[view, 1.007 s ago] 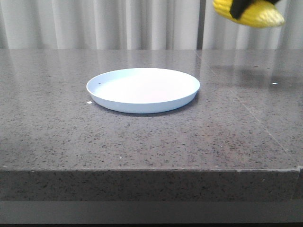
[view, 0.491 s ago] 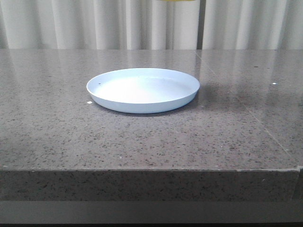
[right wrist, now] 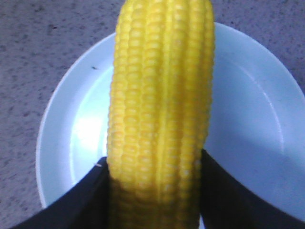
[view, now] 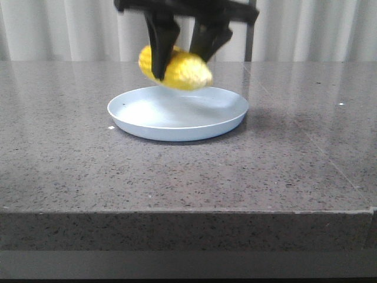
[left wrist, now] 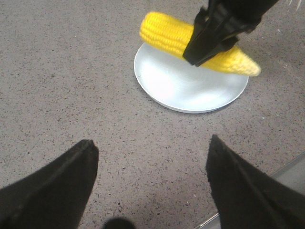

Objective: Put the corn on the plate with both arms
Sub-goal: 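Lower the corn onto the plate and open the right gripper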

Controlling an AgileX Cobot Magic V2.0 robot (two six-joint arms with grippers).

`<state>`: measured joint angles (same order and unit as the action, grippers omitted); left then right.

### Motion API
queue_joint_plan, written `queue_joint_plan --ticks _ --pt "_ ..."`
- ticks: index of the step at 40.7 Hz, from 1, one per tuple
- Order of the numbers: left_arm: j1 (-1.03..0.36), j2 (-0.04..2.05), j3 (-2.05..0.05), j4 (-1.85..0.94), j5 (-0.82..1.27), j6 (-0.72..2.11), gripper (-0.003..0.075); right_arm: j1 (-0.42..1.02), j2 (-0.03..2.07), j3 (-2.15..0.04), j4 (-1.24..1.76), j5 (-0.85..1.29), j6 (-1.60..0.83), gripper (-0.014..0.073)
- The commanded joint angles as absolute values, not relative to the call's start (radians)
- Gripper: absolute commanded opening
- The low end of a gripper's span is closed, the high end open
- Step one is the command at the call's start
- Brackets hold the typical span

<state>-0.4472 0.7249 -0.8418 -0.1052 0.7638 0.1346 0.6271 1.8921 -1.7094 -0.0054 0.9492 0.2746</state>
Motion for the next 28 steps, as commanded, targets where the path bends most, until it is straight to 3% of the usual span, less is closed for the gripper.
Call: queue_joint_plan --ticks 1,11,19,28 --pt "-0.454 0.721 -0.867 -0.113 0.687 0.128 0.048 0.626 1.87 -1.744 -0.047 0.893 0.295 0.0358" --pt "-0.454 0.721 -0.867 -0.113 0.687 0.128 0.048 0.626 1.883 -1.744 -0.057 0.878 0.295 0.0629" --pt "-0.454 0.721 -0.867 -0.113 0.687 0.128 0.048 0.626 1.802 -1.744 -0.083 0.883 0.276 0.0636" --pt "-0.454 0.721 -0.867 -0.113 0.687 0.128 0.048 0.628 1.622 -1.702 -0.082 0.953 0.09 0.0636"
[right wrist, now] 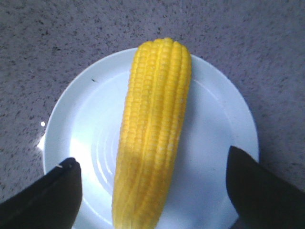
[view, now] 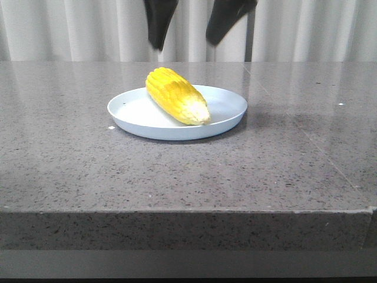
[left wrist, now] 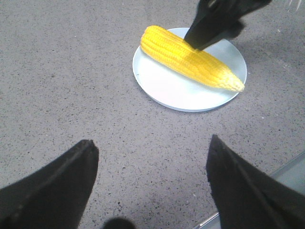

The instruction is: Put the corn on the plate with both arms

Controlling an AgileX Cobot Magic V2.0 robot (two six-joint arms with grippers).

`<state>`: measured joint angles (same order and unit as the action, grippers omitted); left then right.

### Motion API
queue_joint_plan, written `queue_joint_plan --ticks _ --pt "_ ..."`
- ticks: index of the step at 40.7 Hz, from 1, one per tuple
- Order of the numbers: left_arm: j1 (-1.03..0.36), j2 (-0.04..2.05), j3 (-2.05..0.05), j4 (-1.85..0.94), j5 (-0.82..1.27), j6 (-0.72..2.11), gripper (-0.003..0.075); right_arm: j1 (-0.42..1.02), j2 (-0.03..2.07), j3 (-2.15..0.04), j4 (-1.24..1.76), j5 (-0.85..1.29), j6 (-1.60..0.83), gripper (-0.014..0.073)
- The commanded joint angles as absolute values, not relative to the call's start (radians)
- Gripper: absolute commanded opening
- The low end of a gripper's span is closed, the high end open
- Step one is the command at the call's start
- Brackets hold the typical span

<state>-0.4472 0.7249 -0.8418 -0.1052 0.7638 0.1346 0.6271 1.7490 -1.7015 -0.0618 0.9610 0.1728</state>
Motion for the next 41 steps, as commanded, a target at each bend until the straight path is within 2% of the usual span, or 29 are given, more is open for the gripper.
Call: queue_joint_plan --ticks 1,24,41 --pt "-0.454 0.721 -0.867 -0.113 0.687 0.128 0.048 0.628 1.591 -1.682 -0.082 0.954 0.076 0.0636" --pt "-0.454 0.721 -0.867 -0.113 0.687 0.128 0.048 0.628 0.93 -1.111 -0.036 0.904 0.016 0.0636" --pt "-0.454 0.721 -0.867 -0.113 0.687 0.128 0.048 0.628 0.563 -0.873 -0.011 0.889 0.016 0.0636"
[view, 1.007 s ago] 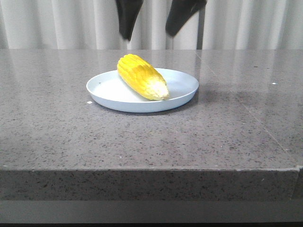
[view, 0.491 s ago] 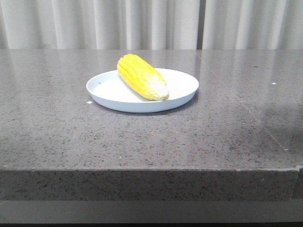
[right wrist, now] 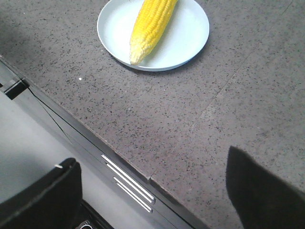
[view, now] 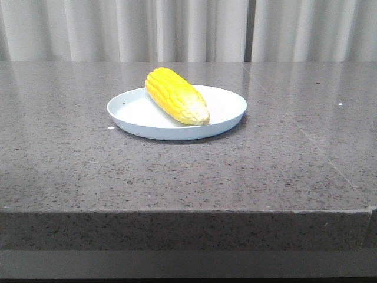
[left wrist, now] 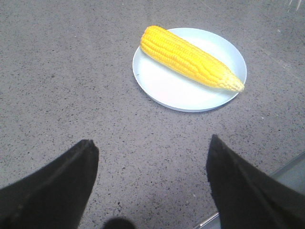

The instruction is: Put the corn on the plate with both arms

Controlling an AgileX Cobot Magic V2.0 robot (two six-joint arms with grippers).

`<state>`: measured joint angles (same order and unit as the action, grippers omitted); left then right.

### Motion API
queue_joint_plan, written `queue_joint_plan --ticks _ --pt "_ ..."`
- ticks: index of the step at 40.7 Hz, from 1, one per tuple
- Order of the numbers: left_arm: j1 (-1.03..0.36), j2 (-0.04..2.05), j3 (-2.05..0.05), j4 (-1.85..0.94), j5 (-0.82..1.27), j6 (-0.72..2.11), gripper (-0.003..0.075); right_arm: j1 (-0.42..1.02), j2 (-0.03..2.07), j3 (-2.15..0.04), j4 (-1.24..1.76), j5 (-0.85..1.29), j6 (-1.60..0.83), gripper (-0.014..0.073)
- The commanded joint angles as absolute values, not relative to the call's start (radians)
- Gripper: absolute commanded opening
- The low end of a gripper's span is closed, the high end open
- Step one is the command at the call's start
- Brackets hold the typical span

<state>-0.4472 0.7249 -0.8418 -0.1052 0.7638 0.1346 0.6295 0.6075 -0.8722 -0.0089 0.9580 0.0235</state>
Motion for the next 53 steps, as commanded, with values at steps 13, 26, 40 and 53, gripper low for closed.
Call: queue_joint_plan --ticks 13,26,40,53 --pt "-0.454 0.721 -0.867 -0.113 0.687 0.128 0.044 0.628 0.506 -0.857 -0.012 0.861 0.016 0.0613" --pt "-0.454 0.721 -0.867 -0.113 0.687 0.128 0.0124 0.628 0.506 -0.857 -0.012 0.85 0.016 0.0068" --pt "-0.454 0.721 -0.867 -0.109 0.687 0.128 -0.002 0.628 0.506 -0.857 -0.015 0.85 0.016 -0.0087" --pt "-0.454 0.721 -0.867 -0.042 0.69 0.128 -0.002 0.628 0.506 -0.857 -0.015 0.85 0.016 -0.0087"
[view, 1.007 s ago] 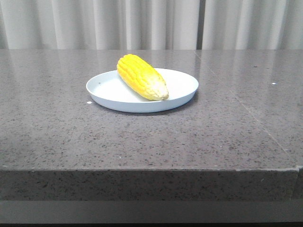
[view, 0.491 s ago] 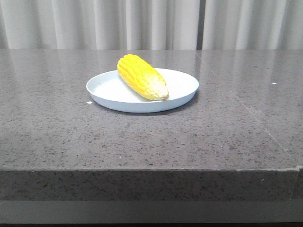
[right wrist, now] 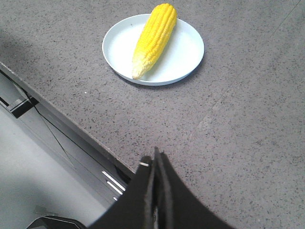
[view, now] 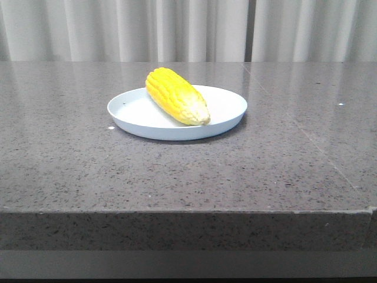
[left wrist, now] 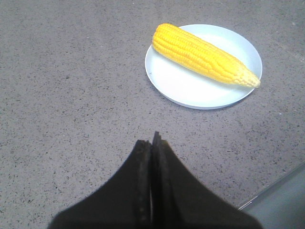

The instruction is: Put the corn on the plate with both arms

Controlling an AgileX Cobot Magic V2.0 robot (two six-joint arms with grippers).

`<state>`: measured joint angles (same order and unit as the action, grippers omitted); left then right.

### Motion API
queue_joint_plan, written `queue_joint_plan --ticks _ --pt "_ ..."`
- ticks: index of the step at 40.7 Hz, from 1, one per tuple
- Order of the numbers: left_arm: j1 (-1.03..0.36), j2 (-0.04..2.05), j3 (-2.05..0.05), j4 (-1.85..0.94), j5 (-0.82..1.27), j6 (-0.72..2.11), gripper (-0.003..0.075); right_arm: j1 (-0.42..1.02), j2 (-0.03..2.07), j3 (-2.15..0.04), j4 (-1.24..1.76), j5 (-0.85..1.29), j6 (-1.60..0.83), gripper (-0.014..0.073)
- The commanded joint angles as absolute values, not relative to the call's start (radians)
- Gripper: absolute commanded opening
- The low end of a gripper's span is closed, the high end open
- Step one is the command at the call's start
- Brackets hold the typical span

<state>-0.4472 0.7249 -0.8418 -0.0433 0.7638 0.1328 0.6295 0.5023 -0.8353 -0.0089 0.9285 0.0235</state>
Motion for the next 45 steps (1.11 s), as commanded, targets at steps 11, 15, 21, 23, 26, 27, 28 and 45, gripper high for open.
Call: queue_joint_plan --ticks 11,15,21,23,26,27,28,45 --pt "-0.454 0.721 -0.867 -0.042 0.69 0.128 -0.002 0.628 0.506 -0.857 -0.015 0.85 0.016 -0.0087" --pt "-0.454 0.721 -0.867 -0.042 0.69 0.128 -0.002 0.628 0.506 -0.857 -0.015 0.85 0.016 -0.0087" --pt "-0.43 0.655 -0.808 0.047 0.643 0.128 -0.002 0.628 0.507 -0.857 -0.015 0.851 0.016 -0.0087" --pt "-0.382 0.612 -0.763 0.066 0.604 0.128 -0.002 0.628 0.507 -0.857 -0.015 0.851 0.016 -0.0087" --pt "-0.293 0.529 -0.667 0.066 0.524 0.128 -0.002 0.628 0.507 -0.857 -0.015 0.851 0.016 -0.0087" --pt "-0.27 0.504 -0.648 0.066 0.497 0.128 -0.002 0.628 0.507 -0.857 -0.015 0.849 0.016 -0.0087" --pt "-0.242 0.479 -0.606 0.066 0.461 0.128 -0.002 0.628 0.508 -0.857 -0.015 0.849 0.016 -0.0087" --pt "-0.045 0.027 -0.005 -0.077 -0.029 0.128 -0.002 0.628 0.508 -0.857 -0.015 0.849 0.016 -0.0087"
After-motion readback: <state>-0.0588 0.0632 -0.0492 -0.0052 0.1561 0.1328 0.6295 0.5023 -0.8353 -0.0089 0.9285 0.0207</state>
